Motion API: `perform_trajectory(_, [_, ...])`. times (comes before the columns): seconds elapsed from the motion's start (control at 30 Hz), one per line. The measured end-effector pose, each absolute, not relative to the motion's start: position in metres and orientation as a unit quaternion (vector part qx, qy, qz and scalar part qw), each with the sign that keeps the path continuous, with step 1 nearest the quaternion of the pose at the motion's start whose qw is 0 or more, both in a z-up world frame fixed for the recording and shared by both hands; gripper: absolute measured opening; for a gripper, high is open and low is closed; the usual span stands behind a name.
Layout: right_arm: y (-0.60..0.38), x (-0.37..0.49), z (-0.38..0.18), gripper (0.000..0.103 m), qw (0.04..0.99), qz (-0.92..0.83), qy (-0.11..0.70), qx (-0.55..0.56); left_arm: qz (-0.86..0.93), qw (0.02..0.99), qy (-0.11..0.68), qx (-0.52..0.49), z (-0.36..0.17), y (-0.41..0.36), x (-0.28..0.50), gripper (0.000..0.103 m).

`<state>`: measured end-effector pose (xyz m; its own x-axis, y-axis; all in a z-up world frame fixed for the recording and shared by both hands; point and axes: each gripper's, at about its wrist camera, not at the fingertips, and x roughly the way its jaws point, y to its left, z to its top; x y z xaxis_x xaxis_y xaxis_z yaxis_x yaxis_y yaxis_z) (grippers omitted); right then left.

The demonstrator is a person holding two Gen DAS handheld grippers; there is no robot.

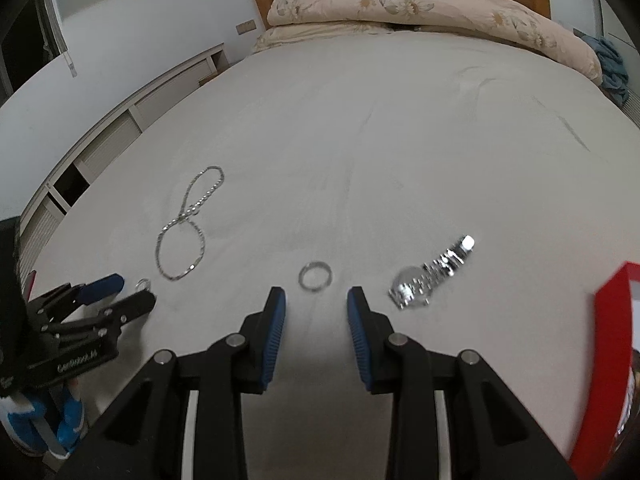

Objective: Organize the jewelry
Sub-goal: 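Grasp the silver ring with the left tool while the right tool grasps another ring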

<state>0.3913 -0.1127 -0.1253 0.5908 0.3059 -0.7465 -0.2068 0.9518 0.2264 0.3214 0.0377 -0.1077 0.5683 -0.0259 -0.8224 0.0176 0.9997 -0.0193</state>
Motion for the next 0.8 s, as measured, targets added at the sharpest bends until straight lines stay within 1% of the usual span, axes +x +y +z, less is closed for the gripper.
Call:
perform_trajectory(0.13, [-0.108,0.4,-0.131,0.031,0.89,0.143,0.431,0.048,-0.018,0.887,0.461,-0.009,-0.108,0.041,0.32,0.06])
perform_trajectory(0.33, [-0.097,0.404,-0.136,0.031,0.891,0.139,0.431,0.021,-0.023,0.89,0.456,-0.004,-0.11,0.041,0.318,0.053])
perform_trajectory(0.47, [-0.089,0.407,-0.138,0.029,0.893,0.134,0.43,-0.005,-0.023,0.89,0.455,-0.004,-0.11,0.042,0.32,0.045])
perform_trajectory(0.57, [-0.084,0.406,-0.138,0.019,0.893,0.135,0.428,-0.016,-0.026,0.89,0.455,-0.001,-0.11,0.041,0.321,0.038])
perform_trajectory(0.7, [-0.085,0.405,-0.136,0.019,0.893,0.137,0.428,-0.021,-0.031,0.89,0.456,0.005,-0.108,0.037,0.322,0.024])
perform_trajectory(0.77, [-0.086,0.402,-0.134,0.019,0.893,0.141,0.426,-0.02,-0.032,0.889,0.457,0.006,-0.107,0.038,0.322,0.021])
perform_trajectory(0.8, [-0.085,0.402,-0.132,0.019,0.894,0.143,0.425,-0.02,-0.032,0.889,0.457,0.005,-0.107,0.039,0.321,0.021])
